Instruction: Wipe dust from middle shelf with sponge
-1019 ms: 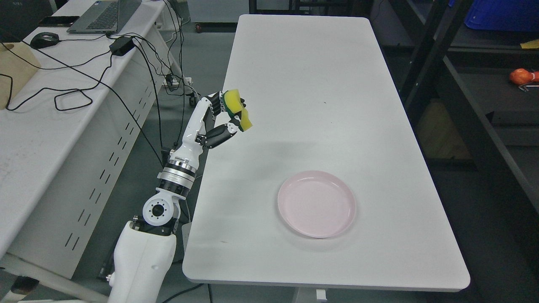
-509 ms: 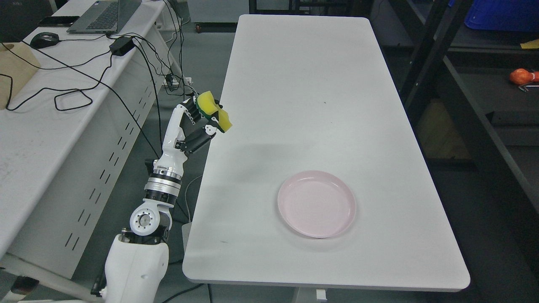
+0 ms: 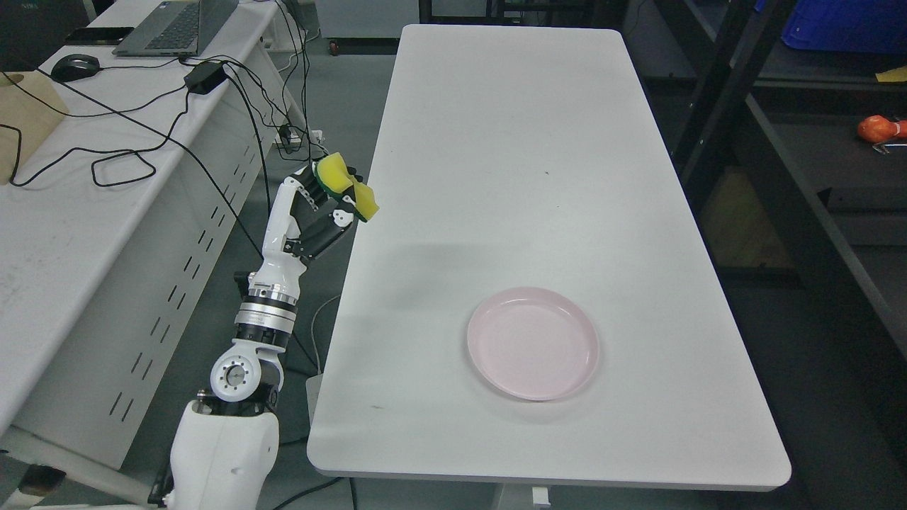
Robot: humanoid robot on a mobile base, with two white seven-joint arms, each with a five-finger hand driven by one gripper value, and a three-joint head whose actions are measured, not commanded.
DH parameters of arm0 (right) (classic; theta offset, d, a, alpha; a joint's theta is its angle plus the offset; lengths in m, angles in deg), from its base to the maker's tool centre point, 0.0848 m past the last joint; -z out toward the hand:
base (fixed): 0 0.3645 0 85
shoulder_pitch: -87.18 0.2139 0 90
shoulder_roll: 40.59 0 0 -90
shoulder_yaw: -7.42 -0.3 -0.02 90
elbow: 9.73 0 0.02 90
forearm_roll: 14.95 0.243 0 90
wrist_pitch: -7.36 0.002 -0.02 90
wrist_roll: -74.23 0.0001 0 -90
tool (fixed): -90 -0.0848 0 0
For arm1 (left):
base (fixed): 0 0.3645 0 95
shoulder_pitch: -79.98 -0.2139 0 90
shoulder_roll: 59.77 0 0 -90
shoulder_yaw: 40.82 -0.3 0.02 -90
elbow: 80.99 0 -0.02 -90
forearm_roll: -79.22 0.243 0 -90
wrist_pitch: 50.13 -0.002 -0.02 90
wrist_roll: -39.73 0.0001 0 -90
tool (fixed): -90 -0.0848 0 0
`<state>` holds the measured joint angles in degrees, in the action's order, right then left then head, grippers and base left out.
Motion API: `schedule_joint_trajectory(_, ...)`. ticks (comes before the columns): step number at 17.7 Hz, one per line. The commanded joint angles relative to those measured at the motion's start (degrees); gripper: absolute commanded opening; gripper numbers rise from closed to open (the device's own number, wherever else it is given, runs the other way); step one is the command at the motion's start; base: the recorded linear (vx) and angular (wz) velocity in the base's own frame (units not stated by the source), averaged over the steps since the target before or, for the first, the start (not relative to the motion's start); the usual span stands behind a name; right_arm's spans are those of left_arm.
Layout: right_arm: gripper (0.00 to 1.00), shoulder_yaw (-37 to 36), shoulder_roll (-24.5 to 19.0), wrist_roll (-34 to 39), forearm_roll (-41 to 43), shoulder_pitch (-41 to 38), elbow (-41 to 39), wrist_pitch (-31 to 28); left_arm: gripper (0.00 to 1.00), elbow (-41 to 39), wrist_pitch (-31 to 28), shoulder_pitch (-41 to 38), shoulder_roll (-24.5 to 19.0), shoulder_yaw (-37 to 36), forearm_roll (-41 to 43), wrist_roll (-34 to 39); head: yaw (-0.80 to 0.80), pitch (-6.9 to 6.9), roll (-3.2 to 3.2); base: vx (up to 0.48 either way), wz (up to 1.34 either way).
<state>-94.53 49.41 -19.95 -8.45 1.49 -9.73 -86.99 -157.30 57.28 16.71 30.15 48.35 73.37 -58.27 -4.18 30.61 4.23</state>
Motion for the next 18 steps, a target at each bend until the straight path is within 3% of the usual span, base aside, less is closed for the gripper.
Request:
schedule_joint_trajectory(1,1.0,0.0,1.0,-0.04,0.0,0.01,-1.0,-0.05,0.0,-1.3,-0.1,-0.19,-0.92,-1.72,-0.13,0.08,0.0,0.0,0.0,0.0,0.0)
schedule_joint_trajectory(18,1.0,0.0,1.0,-0.04,0.0,0.01,-1.0,-0.05,0.0,-1.48,-0.1,-0.19,-0.92,-2.69,-0.13,0.17,0.0,0.0,0.0,0.0,0.0)
